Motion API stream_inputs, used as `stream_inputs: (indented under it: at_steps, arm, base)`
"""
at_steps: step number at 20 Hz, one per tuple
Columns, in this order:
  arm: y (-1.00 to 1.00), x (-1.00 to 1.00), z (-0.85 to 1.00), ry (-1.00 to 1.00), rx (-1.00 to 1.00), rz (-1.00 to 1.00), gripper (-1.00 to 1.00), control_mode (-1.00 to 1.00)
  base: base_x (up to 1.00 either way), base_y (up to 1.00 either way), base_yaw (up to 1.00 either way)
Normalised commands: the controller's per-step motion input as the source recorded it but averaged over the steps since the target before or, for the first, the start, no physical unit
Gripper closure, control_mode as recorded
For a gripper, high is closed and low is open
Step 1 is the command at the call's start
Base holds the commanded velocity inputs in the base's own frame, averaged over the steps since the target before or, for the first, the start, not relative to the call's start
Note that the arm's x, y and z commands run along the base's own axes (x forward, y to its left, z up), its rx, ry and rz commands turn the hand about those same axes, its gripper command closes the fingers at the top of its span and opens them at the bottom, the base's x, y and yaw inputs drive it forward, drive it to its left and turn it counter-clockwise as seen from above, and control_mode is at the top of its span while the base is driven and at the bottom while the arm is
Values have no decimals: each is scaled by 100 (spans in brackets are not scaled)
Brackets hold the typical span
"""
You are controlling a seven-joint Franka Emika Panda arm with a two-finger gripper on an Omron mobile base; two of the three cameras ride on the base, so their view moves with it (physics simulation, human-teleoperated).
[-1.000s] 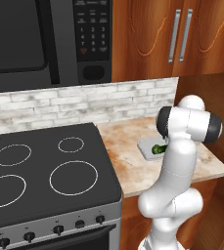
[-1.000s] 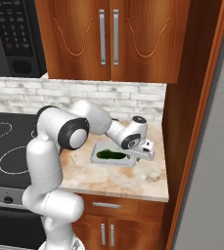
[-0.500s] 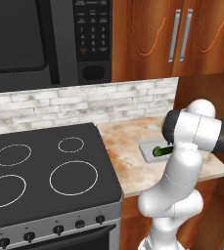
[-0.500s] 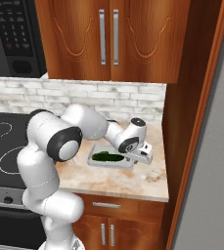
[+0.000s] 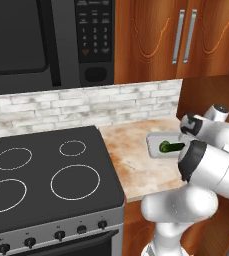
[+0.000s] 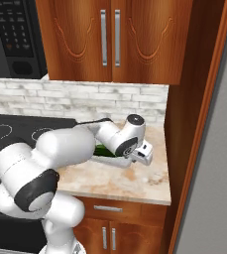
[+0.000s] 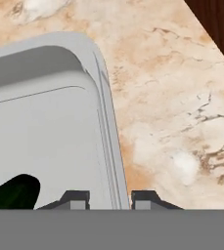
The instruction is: Take the avocado and cucumber out of the freezer and place them in the tupperware container on the counter. Then put the tupperware containing the vegetables back in the freezer.
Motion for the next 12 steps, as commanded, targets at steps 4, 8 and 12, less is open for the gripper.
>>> stream_inputs:
  at_steps: [4,8,12]
  arm:
    - [43,-53,100,-1,7,-7,100,-100]
    - [62,-64,99,0,5,-1,100,-100]
    - [72,-79,84,0,0,0,100,-100]
  base:
    - [0,0,0]
    - [0,0,0]
    - [0,0,0]
